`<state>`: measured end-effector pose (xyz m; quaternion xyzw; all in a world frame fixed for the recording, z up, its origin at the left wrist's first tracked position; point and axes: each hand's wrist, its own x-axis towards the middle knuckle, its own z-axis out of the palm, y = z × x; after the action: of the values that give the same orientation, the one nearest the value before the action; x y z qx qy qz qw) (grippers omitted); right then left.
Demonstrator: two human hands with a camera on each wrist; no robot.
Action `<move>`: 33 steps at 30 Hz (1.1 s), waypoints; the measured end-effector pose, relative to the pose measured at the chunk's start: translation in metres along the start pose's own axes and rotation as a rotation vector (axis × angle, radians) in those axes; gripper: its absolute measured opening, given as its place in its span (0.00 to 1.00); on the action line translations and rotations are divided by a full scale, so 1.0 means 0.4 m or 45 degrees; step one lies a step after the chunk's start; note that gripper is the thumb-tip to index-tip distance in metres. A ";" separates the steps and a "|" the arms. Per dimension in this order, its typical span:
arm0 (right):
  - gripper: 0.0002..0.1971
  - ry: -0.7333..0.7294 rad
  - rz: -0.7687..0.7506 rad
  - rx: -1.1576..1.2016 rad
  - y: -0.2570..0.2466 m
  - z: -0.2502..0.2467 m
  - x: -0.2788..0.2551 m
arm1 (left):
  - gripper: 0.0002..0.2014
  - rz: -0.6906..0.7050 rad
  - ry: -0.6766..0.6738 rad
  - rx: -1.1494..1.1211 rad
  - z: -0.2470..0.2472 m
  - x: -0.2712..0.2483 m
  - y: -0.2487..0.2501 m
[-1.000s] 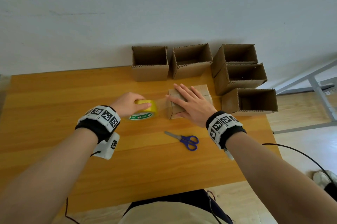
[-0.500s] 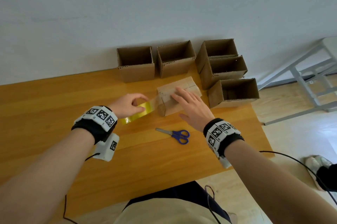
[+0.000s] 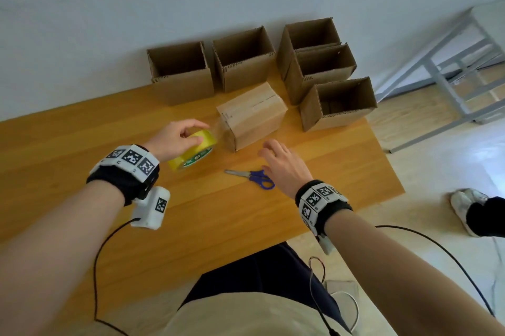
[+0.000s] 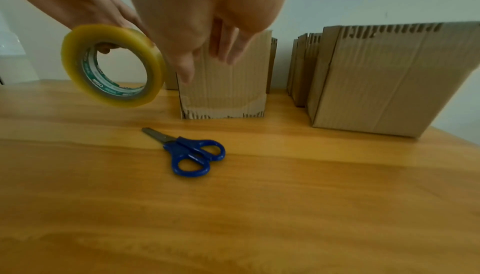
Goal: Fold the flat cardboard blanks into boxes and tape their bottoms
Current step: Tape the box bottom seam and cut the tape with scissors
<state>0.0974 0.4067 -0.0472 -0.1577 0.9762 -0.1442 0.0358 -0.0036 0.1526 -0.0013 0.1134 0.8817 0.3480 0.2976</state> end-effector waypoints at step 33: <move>0.10 -0.669 0.709 1.172 -0.026 -0.013 0.022 | 0.15 -0.154 -0.024 -0.095 -0.019 -0.022 0.033</move>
<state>0.0916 0.3960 -0.0393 0.1052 0.7765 -0.4937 0.3771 -0.0010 0.1546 0.0160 0.0518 0.8704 0.3610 0.3306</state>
